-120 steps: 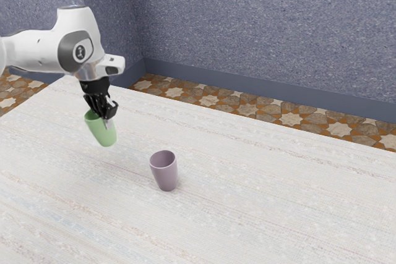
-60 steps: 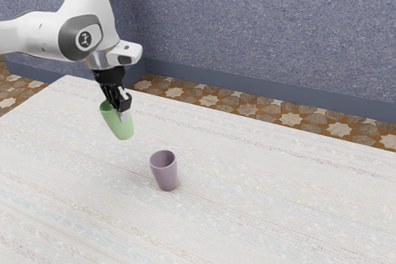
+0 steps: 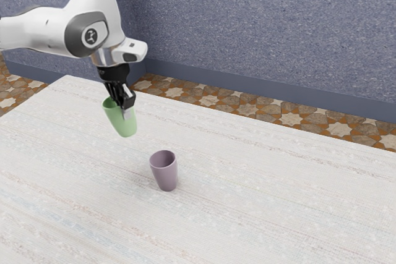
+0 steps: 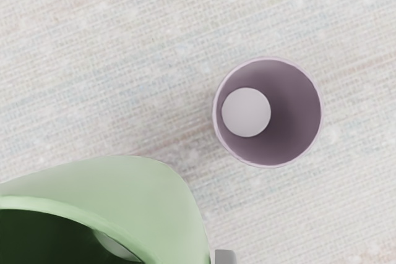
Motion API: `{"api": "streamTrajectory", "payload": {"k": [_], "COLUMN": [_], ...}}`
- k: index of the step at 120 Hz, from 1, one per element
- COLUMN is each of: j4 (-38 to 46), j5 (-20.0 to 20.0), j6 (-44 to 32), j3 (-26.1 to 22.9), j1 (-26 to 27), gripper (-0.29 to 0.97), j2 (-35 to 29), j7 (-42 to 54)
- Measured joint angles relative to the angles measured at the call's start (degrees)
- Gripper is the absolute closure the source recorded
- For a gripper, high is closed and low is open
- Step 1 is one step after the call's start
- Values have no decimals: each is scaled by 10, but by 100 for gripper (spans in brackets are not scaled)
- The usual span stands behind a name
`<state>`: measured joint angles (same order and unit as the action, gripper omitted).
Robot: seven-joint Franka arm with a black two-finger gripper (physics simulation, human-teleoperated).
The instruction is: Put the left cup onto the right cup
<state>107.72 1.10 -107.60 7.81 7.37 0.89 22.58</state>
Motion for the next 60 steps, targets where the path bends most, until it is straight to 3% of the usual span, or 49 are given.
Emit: {"api": "streamTrajectory", "payload": {"k": [22, 60], "j4": [0, 2], "j5": [2, 3], "j6": [-10, -26], "j3": [-17, -42], "j1": [-6, 30], "gripper": [78, 78], "j2": [1, 11], "j7": [-8, -30]}}
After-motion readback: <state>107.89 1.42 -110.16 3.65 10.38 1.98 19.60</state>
